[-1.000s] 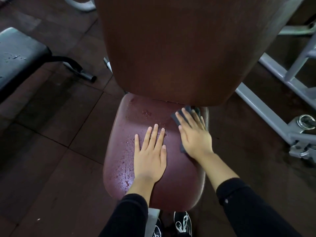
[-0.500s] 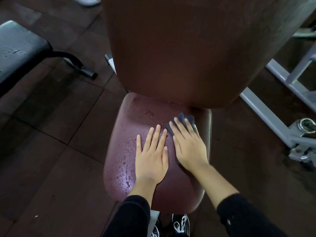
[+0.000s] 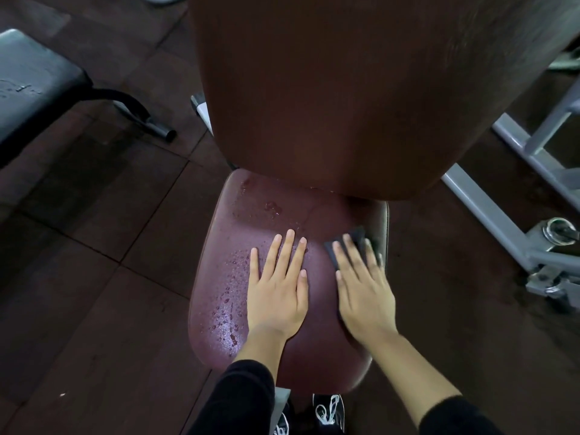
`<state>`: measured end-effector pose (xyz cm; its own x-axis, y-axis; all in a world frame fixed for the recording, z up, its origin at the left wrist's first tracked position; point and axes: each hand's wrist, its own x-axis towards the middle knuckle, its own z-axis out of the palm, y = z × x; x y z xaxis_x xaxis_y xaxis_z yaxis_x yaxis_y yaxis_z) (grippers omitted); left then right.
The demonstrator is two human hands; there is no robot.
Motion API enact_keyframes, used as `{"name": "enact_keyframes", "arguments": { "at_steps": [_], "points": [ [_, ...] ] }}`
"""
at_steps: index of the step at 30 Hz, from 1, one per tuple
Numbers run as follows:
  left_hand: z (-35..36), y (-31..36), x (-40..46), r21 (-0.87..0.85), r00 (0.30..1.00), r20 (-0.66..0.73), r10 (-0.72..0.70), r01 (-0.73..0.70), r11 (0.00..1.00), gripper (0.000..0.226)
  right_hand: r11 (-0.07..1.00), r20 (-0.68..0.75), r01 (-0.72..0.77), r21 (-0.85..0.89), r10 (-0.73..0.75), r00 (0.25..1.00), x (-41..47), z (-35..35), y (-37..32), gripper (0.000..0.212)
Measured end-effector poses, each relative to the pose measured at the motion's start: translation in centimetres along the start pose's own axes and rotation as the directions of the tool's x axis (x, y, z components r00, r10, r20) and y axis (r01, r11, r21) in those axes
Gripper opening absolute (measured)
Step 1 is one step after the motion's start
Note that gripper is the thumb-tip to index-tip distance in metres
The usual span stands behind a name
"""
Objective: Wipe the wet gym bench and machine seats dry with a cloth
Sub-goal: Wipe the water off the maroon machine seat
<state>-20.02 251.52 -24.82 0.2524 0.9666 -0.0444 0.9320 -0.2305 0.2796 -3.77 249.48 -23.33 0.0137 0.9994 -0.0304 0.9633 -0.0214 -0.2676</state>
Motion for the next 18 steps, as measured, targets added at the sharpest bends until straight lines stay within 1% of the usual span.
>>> {"name": "enact_keyframes", "arguments": {
  "at_steps": [4,6,9,11,14,16,18],
  "points": [
    [0.0,0.0,0.0,0.015,1.0,-0.001,0.004,-0.004,1.0,0.053,0.983,0.065,0.163,-0.08,-0.158,0.985,4.8,-0.1,-1.1,0.049],
    [0.0,0.0,0.0,0.018,1.0,0.005,0.002,-0.002,1.0,0.053,0.979,0.09,0.182,-0.089,-0.174,0.981,7.9,-0.5,-0.6,0.049],
    [0.0,0.0,-0.1,0.022,1.0,0.013,-0.003,0.002,1.0,0.053,0.989,0.114,0.128,-0.073,-0.12,0.986,10.5,-1.4,0.9,0.049],
    [0.0,0.0,-0.1,0.025,1.0,0.015,-0.001,0.0,1.0,0.053,0.996,0.083,0.06,-0.062,-0.055,0.995,10.4,-1.7,2.1,0.048],
    [0.0,0.0,-0.1,0.019,1.0,0.009,0.003,-0.003,1.0,0.053,0.998,0.047,-0.064,-0.022,0.065,0.997,8.6,-1.6,3.2,0.05],
    [0.0,0.0,-0.1,0.007,1.0,0.002,0.005,-0.005,1.0,0.052,0.994,0.029,-0.109,0.007,0.109,0.994,6.7,-1.2,3.1,0.054],
    [-0.2,0.0,-0.1,-0.006,1.0,0.002,0.009,-0.009,1.0,0.053,0.99,0.04,-0.139,0.015,0.138,0.99,4.7,-0.9,2.5,0.055]
  ]
}}
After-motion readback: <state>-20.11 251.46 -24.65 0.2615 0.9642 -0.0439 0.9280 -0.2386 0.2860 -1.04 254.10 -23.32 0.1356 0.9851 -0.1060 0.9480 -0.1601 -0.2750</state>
